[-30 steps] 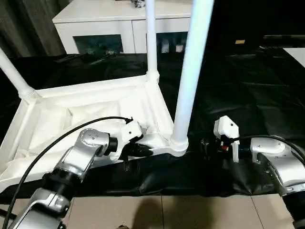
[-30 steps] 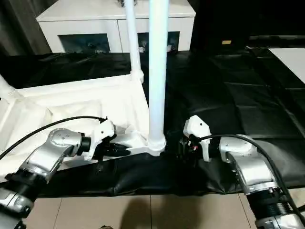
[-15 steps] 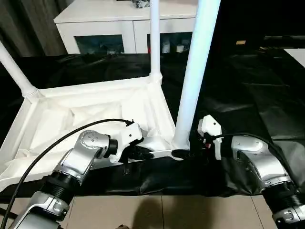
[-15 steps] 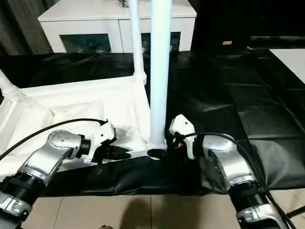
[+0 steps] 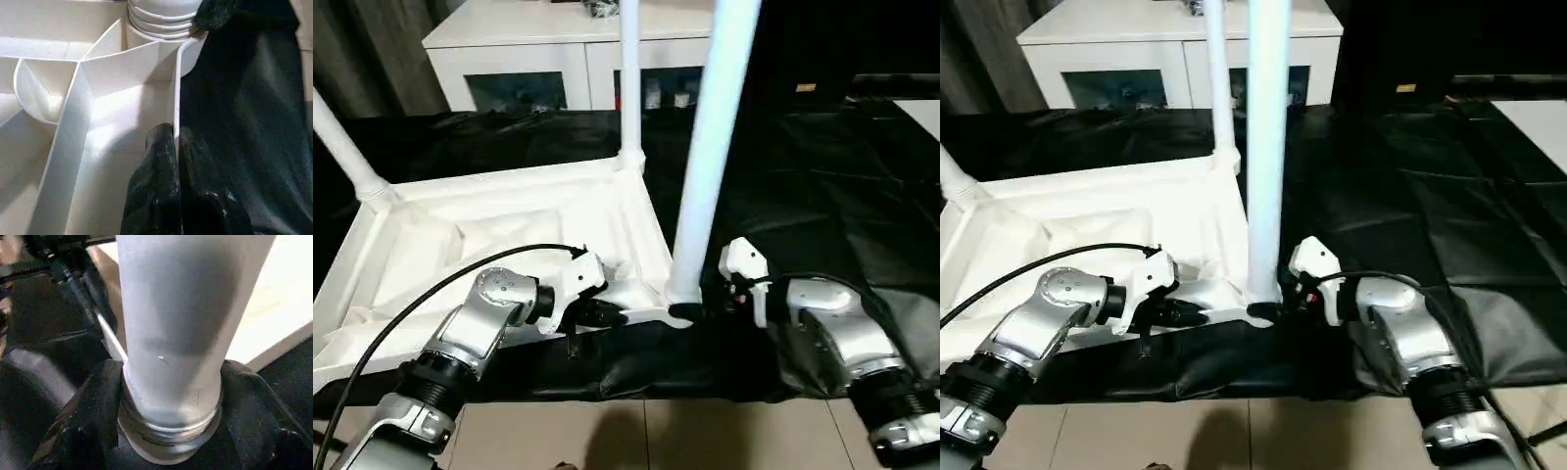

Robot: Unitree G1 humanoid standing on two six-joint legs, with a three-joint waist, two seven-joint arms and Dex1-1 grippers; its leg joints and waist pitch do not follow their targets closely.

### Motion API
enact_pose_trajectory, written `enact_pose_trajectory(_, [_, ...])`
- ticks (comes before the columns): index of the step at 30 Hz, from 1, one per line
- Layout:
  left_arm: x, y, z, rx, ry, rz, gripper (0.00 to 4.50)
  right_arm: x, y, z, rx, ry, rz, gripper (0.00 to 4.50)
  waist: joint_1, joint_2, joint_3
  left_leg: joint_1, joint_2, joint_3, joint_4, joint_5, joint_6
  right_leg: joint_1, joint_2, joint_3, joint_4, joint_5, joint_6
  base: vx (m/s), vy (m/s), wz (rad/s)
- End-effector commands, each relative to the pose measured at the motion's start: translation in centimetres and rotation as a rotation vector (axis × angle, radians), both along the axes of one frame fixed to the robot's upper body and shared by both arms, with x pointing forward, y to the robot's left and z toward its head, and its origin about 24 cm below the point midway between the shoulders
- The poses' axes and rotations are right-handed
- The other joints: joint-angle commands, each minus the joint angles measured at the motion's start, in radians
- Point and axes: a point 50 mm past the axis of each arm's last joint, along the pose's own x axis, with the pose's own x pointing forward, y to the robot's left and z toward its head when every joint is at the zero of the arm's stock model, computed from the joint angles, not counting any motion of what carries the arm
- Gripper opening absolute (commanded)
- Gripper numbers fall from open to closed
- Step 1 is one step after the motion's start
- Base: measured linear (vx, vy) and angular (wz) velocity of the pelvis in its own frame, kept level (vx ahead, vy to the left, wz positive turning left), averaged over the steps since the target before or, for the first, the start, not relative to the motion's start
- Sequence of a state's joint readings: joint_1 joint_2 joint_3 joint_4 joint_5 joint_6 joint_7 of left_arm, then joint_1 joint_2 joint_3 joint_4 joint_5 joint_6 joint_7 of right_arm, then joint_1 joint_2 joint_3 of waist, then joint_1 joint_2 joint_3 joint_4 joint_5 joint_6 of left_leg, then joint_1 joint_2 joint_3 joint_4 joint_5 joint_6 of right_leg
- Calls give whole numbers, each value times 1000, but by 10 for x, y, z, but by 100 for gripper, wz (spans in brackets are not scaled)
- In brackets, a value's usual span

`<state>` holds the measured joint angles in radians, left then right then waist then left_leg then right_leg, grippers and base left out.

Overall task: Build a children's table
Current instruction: Rotate leg to tighten

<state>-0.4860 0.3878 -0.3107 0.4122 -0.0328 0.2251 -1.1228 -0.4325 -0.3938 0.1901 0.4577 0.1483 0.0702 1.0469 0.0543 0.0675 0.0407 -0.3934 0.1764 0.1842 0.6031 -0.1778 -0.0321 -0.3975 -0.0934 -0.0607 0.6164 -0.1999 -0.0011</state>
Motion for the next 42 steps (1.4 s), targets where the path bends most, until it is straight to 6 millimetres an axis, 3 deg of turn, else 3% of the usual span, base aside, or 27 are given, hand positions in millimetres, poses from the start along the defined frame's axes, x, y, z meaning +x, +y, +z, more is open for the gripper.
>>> enact_pose_trajectory(1, [3,-6,-1,-16,-3,34,0,5,3,-1,3,-6,-49,266,-2,-18,-64,18,49,-17,-67,-168,91,48,-52,36,-64,-75,-275,0,0,0])
enact_pose_trajectory(5, [16,-16,-6,-16,-24,192,0,7,15,-12,54,19,-208,265,-8,-23,-58,24,48,-17,-73,-216,63,46,-53,37,-77,-172,-252,0,0,0])
enact_pose_trajectory(8, [28,-33,-9,-29,-25,331,0,7,32,-24,67,45,-377,264,-17,-23,-53,32,44,-20,-82,-273,17,42,-54,41,-88,-274,-216,0,0,0])
enact_pose_trajectory(9, [29,-36,-9,-32,-21,355,0,8,35,-25,65,49,-413,264,-17,-25,-55,30,43,-22,-82,-272,17,45,-55,40,-88,-278,-212,0,0,0])
enact_pose_trajectory(10, [33,-42,-10,-37,-16,400,0,10,39,-28,60,51,-486,264,-17,-17,-56,30,44,-22,-83,-269,15,44,-55,42,-87,-272,-210,0,0,0])
enact_pose_trajectory(14, [39,-56,-11,-9,-32,485,0,18,53,-29,63,40,-650,264,-24,-18,-55,32,39,-23,-85,-295,14,40,-54,43,-96,-309,-190,0,0,0])
enact_pose_trajectory(17, [41,-60,-10,12,-68,484,0,22,62,-23,49,-29,-612,264,-25,-18,-54,32,38,-22,-85,-317,17,38,-55,44,-103,-340,-172,0,0,0])
enact_pose_trajectory(18, [41,-63,-8,0,-71,459,0,21,65,-15,127,-25,-574,264,-22,2,-54,33,39,-24,-85,-322,18,36,-56,46,-103,-338,-168,0,0,0])
enact_pose_trajectory(19, [40,-63,-6,-6,-76,433,0,19,65,-12,157,-21,-542,320,-26,-11,-54,30,39,-23,-87,-327,23,39,-52,45,-105,-326,-166,0,0,0])
enact_pose_trajectory(20, [39,-63,-6,-9,-80,416,0,18,65,-10,168,-20,-523,334,-22,-14,-56,31,39,-21,-86,-313,32,39,-52,47,-104,-303,-168,0,0,0])
enact_pose_trajectory(23, [37,-60,-6,-12,-64,396,0,16,62,-9,169,-21,-495,336,-21,-12,-58,25,41,-21,-86,-278,51,44,-52,47,-96,-249,-179,0,0,0])
enact_pose_trajectory(24, [35,-59,-6,-16,-58,379,0,15,60,-8,167,-20,-474,367,-25,-13,-58,20,40,-21,-85,-265,58,47,-52,45,-94,-232,-183,0,0,0])
enact_pose_trajectory(26, [30,-55,-6,-21,-41,325,0,12,55,-6,156,-22,-404,378,-33,-12,-64,13,41,-24,-82,-235,69,55,-53,41,-87,-186,-197,0,0,0])
enact_pose_trajectory(27, [25,-50,-5,-23,-38,264,0,9,49,-3,135,-32,-326,378,-36,-20,-66,13,43,-21,-78,-212,86,53,-52,41,-87,-146,-210,0,0,0])
enact_pose_trajectory(28, [21,-46,-4,-22,-47,204,0,6,43,-1,114,-36,-259,378,-34,-20,-70,10,42,-20,-70,-170,112,56,-54,42,-77,-84,-226,0,0,0])
enact_pose_trajectory(31, [8,-38,-2,-35,-65,31,0,-2,31,3,86,-33,-130,378,-34,-17,-69,8,43,-16,-65,-146,150,51,-53,40,-74,-43,-252,0,0,0])
enact_pose_trajectory(32, [-1,-31,0,-43,-41,-54,0,-7,22,5,69,-26,-65,378,-32,-13,-67,11,46,-15,-67,-159,149,48,-52,41,-75,-66,-251,0,0,0])
enact_pose_trajectory(34, [-1,-31,0,-43,-41,-54,0,-7,22,5,69,-26,-65,378,-31,-10,-65,15,51,-14,-71,-170,137,44,-49,40,-74,-79,-257,0,0,0])
enact_pose_trajectory(35, [-7,-23,2,-36,-25,-87,0,-10,11,7,43,-16,-11,378,-30,-19,-65,19,52,-13,-72,-182,125,43,-47,39,-73,-84,-265,0,0,0])
enact_pose_trajectory(36, [-8,-19,3,-30,-18,-98,0,-10,7,8,37,-11,4,378,-25,-16,-63,19,55,-15,-75,-194,117,45,-51,40,-72,-102,-266,0,0,0])
enact_pose_trajectory(37, [-10,-17,3,-27,-16,-108,0,-10,4,10,35,-7,14,378,-23,-20,-61,20,56,-13,-77,-202,114,43,-50,41,-76,-117,-266,0,0,0])
enact_pose_trajectory(40, [-12,-13,5,-23,-14,-121,0,-10,0,12,25,-8,38,378,-6,-16,-57,34,58,-6,-77,-234,88,29,-48,46,-81,-157,-262,0,0,0])
enact_pose_trajectory(42, [-13,-13,6,-31,-6,-133,0,-8,-1,12,14,-18,41,378,6,-20,-57,34,57,-5,-79,-239,69,30,-49,50,-79,-167,-252,0,0,0])
